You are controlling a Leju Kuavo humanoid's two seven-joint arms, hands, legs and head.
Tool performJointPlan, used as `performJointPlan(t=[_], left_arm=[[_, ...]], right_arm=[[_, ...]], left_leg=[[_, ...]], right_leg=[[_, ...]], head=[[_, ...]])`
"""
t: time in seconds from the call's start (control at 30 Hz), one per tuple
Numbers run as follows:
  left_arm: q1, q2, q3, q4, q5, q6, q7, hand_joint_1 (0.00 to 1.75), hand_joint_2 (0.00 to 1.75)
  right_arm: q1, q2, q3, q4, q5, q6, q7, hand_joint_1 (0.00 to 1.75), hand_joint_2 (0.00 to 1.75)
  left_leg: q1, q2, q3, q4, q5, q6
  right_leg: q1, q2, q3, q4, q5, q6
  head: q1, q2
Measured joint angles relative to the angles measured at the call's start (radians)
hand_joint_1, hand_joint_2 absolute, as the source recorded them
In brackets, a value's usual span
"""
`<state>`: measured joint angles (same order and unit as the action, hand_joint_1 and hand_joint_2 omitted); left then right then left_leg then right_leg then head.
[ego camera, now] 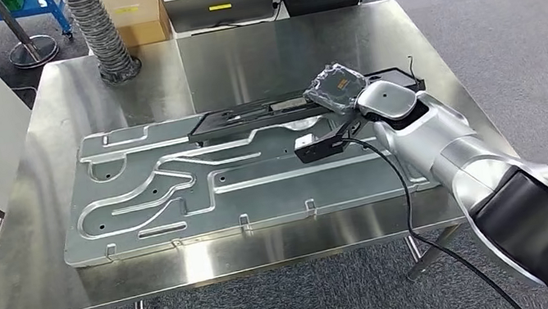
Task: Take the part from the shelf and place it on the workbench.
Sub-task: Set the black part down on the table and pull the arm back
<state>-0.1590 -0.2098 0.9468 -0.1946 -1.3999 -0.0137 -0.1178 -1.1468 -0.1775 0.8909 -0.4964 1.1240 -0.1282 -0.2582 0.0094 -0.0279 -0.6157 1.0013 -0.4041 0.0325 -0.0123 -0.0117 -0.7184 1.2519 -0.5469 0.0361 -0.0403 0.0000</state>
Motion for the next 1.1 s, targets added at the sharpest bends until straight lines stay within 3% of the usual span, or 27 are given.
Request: performJointPlan(t=[0.03,0.07,0.17,0.2,0.27,0.33,0.4,0.47,0.57,0.6,0.63,0.67,0.73,0.8,0.93,1.0,1.1], left_arm=[[0.000,0.000,0.000,0.000,0.000,0.000,0.000,0.00,1.75],[0.000,0.000,0.000,0.000,0.000,0.000,0.000,0.00,1.75],[0.000,0.000,0.000,0.000,0.000,0.000,-0.001,0.00,1.75],[-0.001,0.000,0.000,0.000,0.000,0.000,-0.001,0.00,1.75],[-0.001,0.000,0.000,0.000,0.000,0.000,-0.001,0.00,1.75],[-0.001,-0.002,0.000,0.000,-0.001,0.000,-0.002,0.00,1.75],[0.000,-0.003,-0.002,0.000,-0.005,0.005,0.004,0.00,0.87],[0.001,-0.003,-0.004,0.000,-0.002,0.009,0.011,0.00,0.00],[0.004,-0.003,-0.004,0.000,0.008,0.007,0.020,0.00,0.00],[0.006,-0.003,-0.004,0.000,0.008,0.008,0.024,0.00,0.00],[0.008,-0.003,-0.004,0.000,0.009,0.009,0.027,0.00,0.00],[0.010,-0.003,-0.004,0.000,0.011,0.011,0.031,0.00,0.00],[0.010,-0.003,-0.004,0.000,0.014,0.017,0.038,0.00,0.00],[0.009,-0.003,-0.003,0.000,0.017,0.022,0.045,0.00,0.00],[0.010,-0.002,0.002,0.000,0.027,0.027,0.069,0.00,0.00],[0.009,-0.002,0.003,0.000,0.032,0.028,0.078,0.00,0.00],[0.011,-0.002,0.005,0.000,0.037,0.028,0.088,0.00,0.00]], right_arm=[[0.004,0.005,-0.002,0.003,0.000,0.000,0.000,1.75,1.75],[0.007,0.010,-0.004,0.005,0.000,0.000,0.000,1.75,1.75],[0.010,0.017,-0.010,0.008,-0.003,0.000,0.000,0.44,0.44],[0.010,0.018,-0.012,0.008,-0.004,0.000,0.000,0.00,0.00],[0.010,0.018,-0.012,0.008,-0.004,0.000,0.000,0.00,0.00],[0.009,0.019,-0.015,0.008,-0.006,0.000,0.000,0.00,0.00],[0.007,0.022,-0.023,0.009,-0.010,0.003,0.000,0.00,0.00],[0.004,0.021,-0.032,0.009,-0.014,0.006,-0.001,0.00,0.00],[0.003,0.007,-0.039,0.009,-0.016,0.010,-0.005,0.00,0.00],[0.003,0.002,-0.040,0.009,-0.017,0.012,-0.008,0.00,0.00],[0.004,-0.001,-0.041,0.009,-0.017,0.013,-0.009,0.00,0.00],[0.005,-0.003,-0.041,0.009,-0.017,0.014,-0.010,0.00,0.00],[0.005,-0.004,-0.044,0.009,-0.017,0.016,-0.010,0.00,0.00],[0.005,-0.005,-0.047,0.009,-0.019,0.018,-0.010,0.00,0.00],[0.004,-0.004,-0.054,0.009,-0.027,0.021,-0.010,0.00,0.00],[0.005,0.004,-0.060,0.010,-0.029,0.022,-0.010,0.00,0.00],[0.014,0.023,-0.066,0.017,-0.031,0.024,-0.010,0.00,0.00]], left_leg=[[0.000,-0.001,0.001,0.001,-0.001,0.001],[0.000,-0.003,0.001,0.003,-0.003,0.001],[0.000,-0.009,0.007,0.009,-0.009,-0.003],[0.000,-0.009,0.008,0.009,-0.010,-0.004],[0.000,-0.010,0.008,0.010,-0.011,-0.004],[-0.002,-0.010,0.007,0.012,-0.014,-0.008],[-0.005,-0.010,0.004,0.014,-0.018,-0.022],[-0.007,-0.003,-0.011,0.047,-0.045,-0.039],[-0.005,0.009,-0.092,0.224,-0.136,-0.052],[-0.003,0.010,-0.117,0.272,-0.151,-0.055],[-0.002,0.010,-0.126,0.287,-0.146,-0.058],[0.000,0.011,-0.115,0.263,-0.124,-0.060],[0.006,0.009,-0.053,0.134,-0.061,-0.062],[0.007,0.003,-0.009,0.040,-0.027,-0.051],[0.003,0.000,-0.001,0.019,-0.015,-0.018],[0.006,0.002,0.001,0.014,-0.007,-0.006],[0.003,0.003,-0.002,0.014,-0.004,-0.001]], right_leg=[[-0.001,0.001,-0.024,0.045,-0.008,0.002],[-0.002,0.001,-0.030,0.051,0.004,0.002],[-0.003,0.000,0.026,-0.077,0.090,-0.004],[-0.003,0.000,0.039,-0.106,0.105,-0.005],[-0.003,0.000,0.044,-0.116,0.110,-0.006],[0.001,-0.004,0.070,-0.169,0.124,-0.010],[0.004,-0.010,0.098,-0.231,0.132,-0.023],[0.001,-0.015,0.108,-0.249,0.130,-0.037],[0.001,-0.024,0.111,-0.254,0.130,-0.045],[0.002,-0.026,0.111,-0.253,0.129,-0.045],[0.002,-0.027,0.111,-0.252,0.129,-0.045],[0.001,-0.027,0.111,-0.251,0.128,-0.043],[0.000,-0.027,0.111,-0.245,0.124,-0.037],[0.002,-0.025,0.110,-0.237,0.120,-0.027],[0.000,-0.021,0.106,-0.231,0.115,-0.004],[-0.003,-0.011,0.080,-0.168,0.071,0.002],[-0.004,0.000,0.001,0.028,-0.021,0.004]], head=[[0.000,0.000],[0.000,0.000],[0.000,0.000],[0.000,0.000],[0.000,0.000],[0.000,0.000],[0.000,0.000],[0.000,0.000],[0.000,0.000],[0.000,0.000],[0.000,0.000],[0.000,0.000],[0.000,0.000],[0.000,0.000],[0.000,0.000],[0.000,0.000],[0.000,0.000]])
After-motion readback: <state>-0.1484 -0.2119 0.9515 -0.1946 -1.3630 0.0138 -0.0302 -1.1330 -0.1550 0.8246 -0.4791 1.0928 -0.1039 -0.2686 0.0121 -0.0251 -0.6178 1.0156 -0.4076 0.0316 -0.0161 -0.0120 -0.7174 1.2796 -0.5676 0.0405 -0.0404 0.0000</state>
